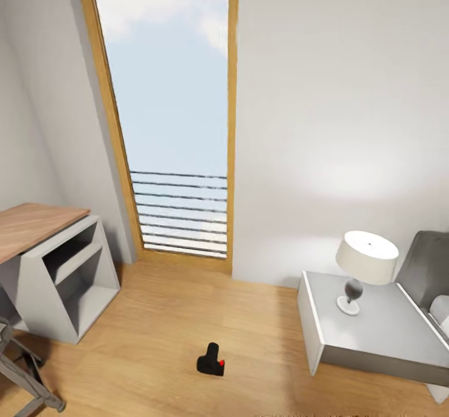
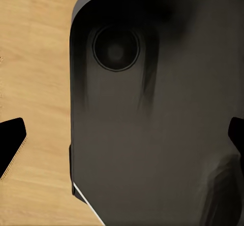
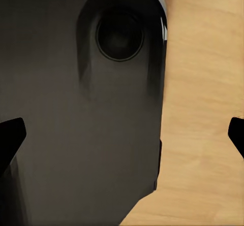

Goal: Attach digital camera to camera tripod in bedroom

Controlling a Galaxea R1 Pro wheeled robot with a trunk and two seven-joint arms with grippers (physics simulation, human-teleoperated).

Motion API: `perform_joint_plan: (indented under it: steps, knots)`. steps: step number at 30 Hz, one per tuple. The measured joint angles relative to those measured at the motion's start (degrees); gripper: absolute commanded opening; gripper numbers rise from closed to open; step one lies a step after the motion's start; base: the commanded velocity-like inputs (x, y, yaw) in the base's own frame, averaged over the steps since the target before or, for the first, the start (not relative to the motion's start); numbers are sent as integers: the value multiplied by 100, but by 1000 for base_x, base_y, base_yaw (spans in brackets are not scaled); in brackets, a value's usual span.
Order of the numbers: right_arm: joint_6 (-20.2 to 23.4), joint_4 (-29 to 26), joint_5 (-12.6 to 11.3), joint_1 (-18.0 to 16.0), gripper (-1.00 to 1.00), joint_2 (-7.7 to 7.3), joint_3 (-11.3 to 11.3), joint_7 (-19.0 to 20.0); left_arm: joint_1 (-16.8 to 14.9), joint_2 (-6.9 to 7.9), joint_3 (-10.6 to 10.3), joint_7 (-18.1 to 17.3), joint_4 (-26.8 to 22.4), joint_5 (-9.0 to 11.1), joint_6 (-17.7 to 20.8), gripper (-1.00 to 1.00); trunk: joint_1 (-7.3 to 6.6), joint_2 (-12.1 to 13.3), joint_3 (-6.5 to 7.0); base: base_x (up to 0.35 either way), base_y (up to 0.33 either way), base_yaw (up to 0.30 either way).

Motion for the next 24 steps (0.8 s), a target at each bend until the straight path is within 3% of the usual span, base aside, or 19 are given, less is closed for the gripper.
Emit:
perform_joint_plan:
  steps: [24]
  knots:
    - [0, 0, 0, 0, 100, 0, 0, 8, 0, 12, 8, 1, -9, 10, 0, 100, 0, 0, 0, 0, 0, -245]
